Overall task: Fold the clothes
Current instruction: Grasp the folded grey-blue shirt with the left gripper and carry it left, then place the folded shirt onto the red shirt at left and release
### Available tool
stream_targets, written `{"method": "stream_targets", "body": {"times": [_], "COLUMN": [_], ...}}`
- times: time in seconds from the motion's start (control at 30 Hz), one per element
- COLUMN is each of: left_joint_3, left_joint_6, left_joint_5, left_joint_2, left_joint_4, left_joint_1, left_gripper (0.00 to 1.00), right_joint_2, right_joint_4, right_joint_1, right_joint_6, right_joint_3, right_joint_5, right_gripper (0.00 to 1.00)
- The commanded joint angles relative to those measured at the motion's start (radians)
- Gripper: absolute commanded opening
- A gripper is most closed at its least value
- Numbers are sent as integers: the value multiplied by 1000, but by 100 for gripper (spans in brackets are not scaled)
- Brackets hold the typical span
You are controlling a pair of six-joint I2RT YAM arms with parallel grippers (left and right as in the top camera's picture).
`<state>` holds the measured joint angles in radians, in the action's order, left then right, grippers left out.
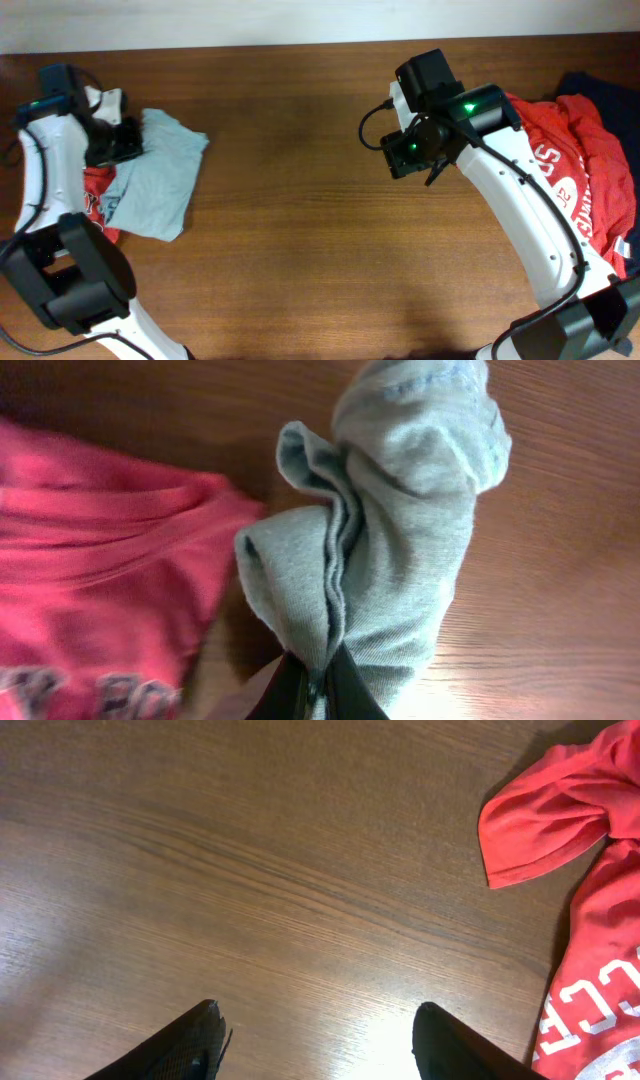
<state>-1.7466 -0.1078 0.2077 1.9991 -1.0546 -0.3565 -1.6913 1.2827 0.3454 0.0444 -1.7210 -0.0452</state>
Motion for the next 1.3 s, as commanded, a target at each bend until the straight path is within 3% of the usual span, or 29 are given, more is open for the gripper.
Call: {"method": "stream_targets", "body": {"times": [0.0, 0.33, 0.7, 0.97, 1.2, 1.23, 1.27], "left_joint_3": [-7, -7, -7, -6, -6, -6, -6], "left_joint_6": [10, 5, 25, 26, 29, 30, 42], "left_joint_5": [-6, 1, -3, -147, -183, -183, -186], "left_joint_2": [-19, -19, -19, -19, -19, -19, -19], "left_joint_4": [5, 76, 120, 99, 96, 95, 92], "left_joint_1": [-76, -230, -283, -290, -298, -301, -306], "left_gripper": [0, 0, 1, 0, 1, 2, 13], "right_joint_2": [10, 10, 10, 10, 10, 10, 10], "right_joint_4": [10, 12, 12, 13, 13, 14, 16], "right_joint_1": [-8, -7, -7, -7, -7, -7, -7], "right_joint_6": [-3, -3, -3, -3, -3, -3, -3], "right_joint_3": [-14, -14, -13, -13, -13, -13, -13], "right_joint_5": [-20, -20, -19, -19, -19, -19, -19], "right_gripper": [66, 66, 66, 66, 66, 66, 66]}}
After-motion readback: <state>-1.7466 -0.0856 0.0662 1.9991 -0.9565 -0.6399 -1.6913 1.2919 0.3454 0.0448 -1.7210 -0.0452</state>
